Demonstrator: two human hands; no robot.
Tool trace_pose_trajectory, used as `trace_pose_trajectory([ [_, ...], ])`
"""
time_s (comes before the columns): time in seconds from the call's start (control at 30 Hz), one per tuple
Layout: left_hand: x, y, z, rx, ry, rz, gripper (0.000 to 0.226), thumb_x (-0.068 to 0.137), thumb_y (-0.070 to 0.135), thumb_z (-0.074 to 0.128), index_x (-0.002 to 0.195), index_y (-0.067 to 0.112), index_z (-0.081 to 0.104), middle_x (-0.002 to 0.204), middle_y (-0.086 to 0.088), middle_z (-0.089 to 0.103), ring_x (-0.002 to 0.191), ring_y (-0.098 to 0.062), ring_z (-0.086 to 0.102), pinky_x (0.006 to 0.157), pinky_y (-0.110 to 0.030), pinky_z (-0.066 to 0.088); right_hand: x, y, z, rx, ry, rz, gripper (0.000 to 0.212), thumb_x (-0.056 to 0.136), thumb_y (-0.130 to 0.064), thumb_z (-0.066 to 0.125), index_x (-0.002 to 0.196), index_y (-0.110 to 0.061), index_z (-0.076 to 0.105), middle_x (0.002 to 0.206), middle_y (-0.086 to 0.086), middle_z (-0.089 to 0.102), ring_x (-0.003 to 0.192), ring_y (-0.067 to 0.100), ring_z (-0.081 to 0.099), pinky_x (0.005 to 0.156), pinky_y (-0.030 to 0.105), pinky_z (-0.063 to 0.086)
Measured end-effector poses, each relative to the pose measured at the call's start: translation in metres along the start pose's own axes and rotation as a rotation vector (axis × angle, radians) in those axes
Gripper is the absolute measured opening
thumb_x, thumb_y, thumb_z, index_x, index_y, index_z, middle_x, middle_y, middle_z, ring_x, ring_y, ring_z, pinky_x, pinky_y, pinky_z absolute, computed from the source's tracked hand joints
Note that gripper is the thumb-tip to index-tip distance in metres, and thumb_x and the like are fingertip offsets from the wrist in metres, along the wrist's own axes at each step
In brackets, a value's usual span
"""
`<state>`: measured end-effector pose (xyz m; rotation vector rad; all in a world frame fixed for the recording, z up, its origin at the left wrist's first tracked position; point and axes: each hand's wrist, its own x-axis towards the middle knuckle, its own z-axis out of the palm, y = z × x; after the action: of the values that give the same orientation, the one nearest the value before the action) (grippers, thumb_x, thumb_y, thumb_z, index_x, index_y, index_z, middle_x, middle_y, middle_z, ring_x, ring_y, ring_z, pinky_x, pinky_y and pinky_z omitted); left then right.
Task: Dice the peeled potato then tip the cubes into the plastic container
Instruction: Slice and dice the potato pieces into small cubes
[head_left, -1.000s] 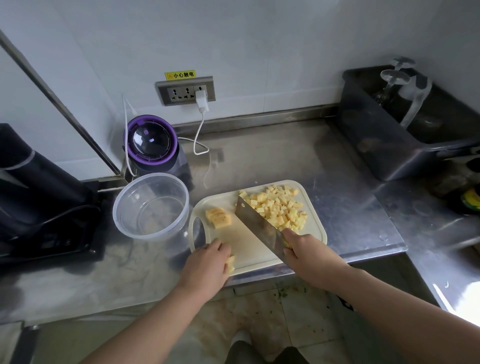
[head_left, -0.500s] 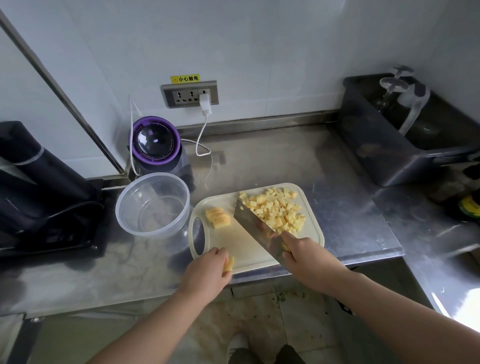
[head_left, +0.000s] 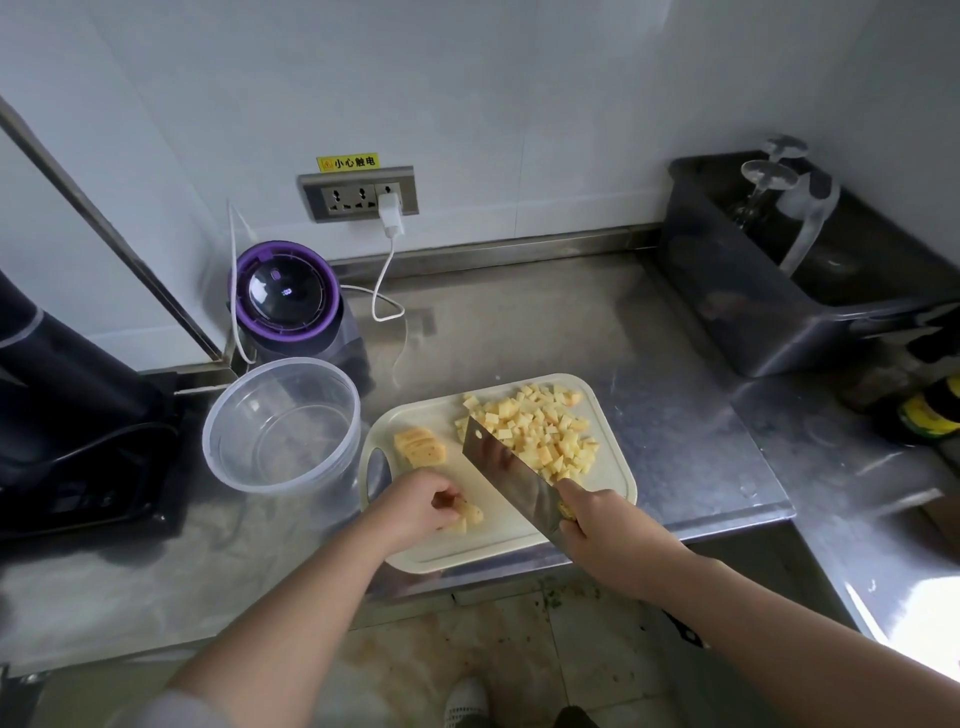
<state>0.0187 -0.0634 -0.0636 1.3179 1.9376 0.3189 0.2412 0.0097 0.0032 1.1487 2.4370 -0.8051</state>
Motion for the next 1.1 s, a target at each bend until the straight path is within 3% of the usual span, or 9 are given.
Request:
trace_pose_trajectory([
  [0.1, 0.002, 0.0, 0.001, -0.062, 0.061, 0.016, 0.039, 0.086, 0.011, 0.067, 0.123, 0.022, 0.058, 0.116, 0.008, 0.06, 0.104, -0.01, 0.059, 0.093, -0.026, 0.049, -0.001, 0.002, 0.004, -0.007, -0.041, 0.013, 0.025, 0.103, -0.025, 0.033, 0.126, -0.017, 0.041, 0.078, -0.003, 0.049, 0.069, 0.013, 0.056, 0.058, 0.026, 0.045],
  [0.27, -0.016, 0.006, 0.009, 0.012, 0.218, -0.017, 0.05, 0.082, 0.032, 0.073, 0.122, 0.02, 0.047, 0.114, 0.011, 0.047, 0.103, -0.01, 0.055, 0.084, -0.021, 0.046, -0.002, 0.006, 0.006, -0.01, -0.072, 0.039, 0.024, 0.103, -0.024, 0.035, 0.127, -0.02, 0.04, 0.083, -0.002, 0.054, 0.074, 0.014, 0.062, 0.06, 0.026, 0.048],
  [0.53, -0.023, 0.01, 0.021, 0.052, 0.231, -0.182, 0.015, 0.087, 0.022, 0.065, 0.1, 0.024, 0.057, 0.092, 0.01, 0.063, 0.083, -0.007, 0.059, 0.073, -0.025, 0.052, -0.007, 0.006, 0.007, -0.029, -0.091, 0.036, 0.025, 0.102, -0.025, 0.035, 0.126, -0.022, 0.04, 0.086, -0.002, 0.056, 0.078, 0.015, 0.062, 0.067, 0.031, 0.054],
  [0.63, -0.025, 0.01, 0.014, 0.056, 0.325, -0.18, 0.013, 0.087, 0.024, 0.065, 0.098, 0.022, 0.06, 0.095, 0.007, 0.064, 0.086, -0.01, 0.059, 0.073, -0.024, 0.05, -0.01, 0.005, 0.007, -0.012, -0.109, 0.043, 0.025, 0.102, -0.025, 0.034, 0.126, -0.022, 0.04, 0.089, 0.0, 0.058, 0.08, 0.015, 0.064, 0.07, 0.033, 0.056],
  [0.73, -0.022, 0.011, 0.014, 0.108, 0.411, -0.16, 0.028, 0.086, 0.033, 0.066, 0.109, 0.02, 0.058, 0.102, 0.005, 0.061, 0.104, -0.018, 0.058, 0.078, -0.028, 0.049, -0.013, 0.002, 0.006, 0.01, -0.125, 0.038, 0.023, 0.101, -0.023, 0.035, 0.123, -0.02, 0.041, 0.088, 0.0, 0.055, 0.081, 0.017, 0.062, 0.069, 0.033, 0.053],
  [0.8, -0.02, 0.014, 0.017, 0.124, 0.373, -0.184, 0.025, 0.089, 0.029, 0.062, 0.111, 0.019, 0.058, 0.106, 0.005, 0.062, 0.097, -0.014, 0.059, 0.07, -0.023, 0.045, -0.013, 0.001, 0.006, 0.028, -0.132, 0.035, 0.023, 0.101, -0.022, 0.036, 0.123, -0.019, 0.041, 0.085, -0.002, 0.053, 0.077, 0.015, 0.059, 0.064, 0.03, 0.049],
  [0.9, -0.018, 0.016, 0.021, 0.147, 0.341, -0.18, 0.009, 0.09, 0.025, 0.058, 0.096, 0.019, 0.061, 0.093, 0.006, 0.061, 0.082, -0.009, 0.057, 0.063, -0.021, 0.042, -0.013, 0.001, 0.003, 0.034, -0.141, 0.039, 0.023, 0.1, -0.02, 0.039, 0.123, -0.017, 0.042, 0.086, -0.002, 0.053, 0.076, 0.015, 0.059, 0.064, 0.028, 0.049],
  [1.03, -0.019, 0.015, 0.019, 0.181, 0.346, -0.155, 0.005, 0.09, 0.023, 0.059, 0.087, 0.021, 0.055, 0.091, 0.006, 0.058, 0.078, -0.01, 0.055, 0.06, -0.02, 0.04, -0.014, 0.002, 0.001, 0.032, -0.154, 0.049, 0.024, 0.1, -0.021, 0.039, 0.124, -0.018, 0.041, 0.093, 0.0, 0.056, 0.084, 0.02, 0.065, 0.073, 0.033, 0.057],
  [1.1, -0.018, 0.017, 0.017, 0.201, 0.427, -0.11, 0.005, 0.091, 0.025, 0.057, 0.089, 0.021, 0.054, 0.094, 0.006, 0.06, 0.079, -0.012, 0.057, 0.061, -0.022, 0.043, -0.014, 0.003, 0.001, 0.042, -0.148, 0.045, 0.024, 0.1, -0.02, 0.039, 0.124, -0.018, 0.042, 0.091, -0.002, 0.055, 0.079, 0.016, 0.062, 0.069, 0.03, 0.054],
])
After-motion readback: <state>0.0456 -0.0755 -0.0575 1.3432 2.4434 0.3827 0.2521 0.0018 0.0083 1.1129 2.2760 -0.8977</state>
